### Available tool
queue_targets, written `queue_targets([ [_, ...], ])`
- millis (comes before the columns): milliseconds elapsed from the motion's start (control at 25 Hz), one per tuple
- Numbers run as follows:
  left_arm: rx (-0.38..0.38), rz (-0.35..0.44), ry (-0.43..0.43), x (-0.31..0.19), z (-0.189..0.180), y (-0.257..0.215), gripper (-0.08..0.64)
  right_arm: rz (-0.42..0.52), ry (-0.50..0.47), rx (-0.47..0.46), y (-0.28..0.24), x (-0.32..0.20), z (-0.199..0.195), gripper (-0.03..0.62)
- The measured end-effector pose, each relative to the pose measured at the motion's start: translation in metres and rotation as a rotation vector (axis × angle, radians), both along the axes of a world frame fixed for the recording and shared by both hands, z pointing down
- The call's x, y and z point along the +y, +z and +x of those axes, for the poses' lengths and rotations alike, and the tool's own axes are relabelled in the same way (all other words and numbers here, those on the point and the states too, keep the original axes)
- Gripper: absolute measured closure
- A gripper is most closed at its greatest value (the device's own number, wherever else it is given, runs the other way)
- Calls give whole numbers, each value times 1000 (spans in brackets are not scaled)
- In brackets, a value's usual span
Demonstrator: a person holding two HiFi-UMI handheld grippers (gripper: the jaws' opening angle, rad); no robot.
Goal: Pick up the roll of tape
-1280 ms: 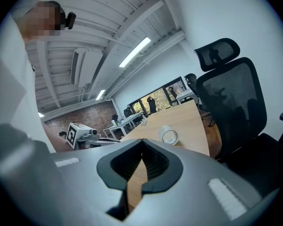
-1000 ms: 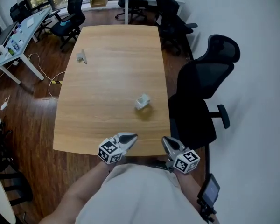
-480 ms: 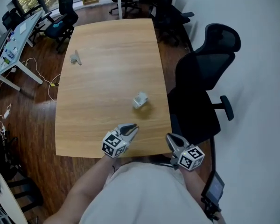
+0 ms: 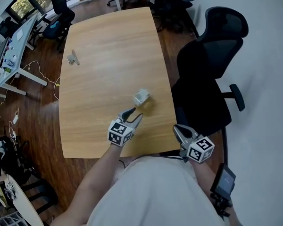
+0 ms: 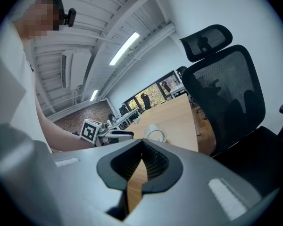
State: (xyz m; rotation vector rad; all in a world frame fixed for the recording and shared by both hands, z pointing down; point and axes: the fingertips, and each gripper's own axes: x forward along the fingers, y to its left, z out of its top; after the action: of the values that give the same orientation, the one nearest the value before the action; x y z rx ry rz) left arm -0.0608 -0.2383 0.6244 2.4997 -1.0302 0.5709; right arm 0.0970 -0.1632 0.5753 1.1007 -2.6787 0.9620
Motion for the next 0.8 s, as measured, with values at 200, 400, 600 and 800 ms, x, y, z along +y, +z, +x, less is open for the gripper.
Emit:
queue_targets([
  [200, -87, -19, -42, -29, -13, 11, 309, -15, -7, -13, 4, -14, 5, 586],
  [400, -148, -63, -77, -58, -21, 25, 209, -44, -6, -28, 11, -24, 11, 586],
  [600, -214, -114, -56, -74, -17, 45, 146, -66, 7, -41, 18, -33, 20, 586],
  [800, -258, -135, -40, -80, -13, 59, 137, -90, 19, -48, 23, -36, 27, 586],
])
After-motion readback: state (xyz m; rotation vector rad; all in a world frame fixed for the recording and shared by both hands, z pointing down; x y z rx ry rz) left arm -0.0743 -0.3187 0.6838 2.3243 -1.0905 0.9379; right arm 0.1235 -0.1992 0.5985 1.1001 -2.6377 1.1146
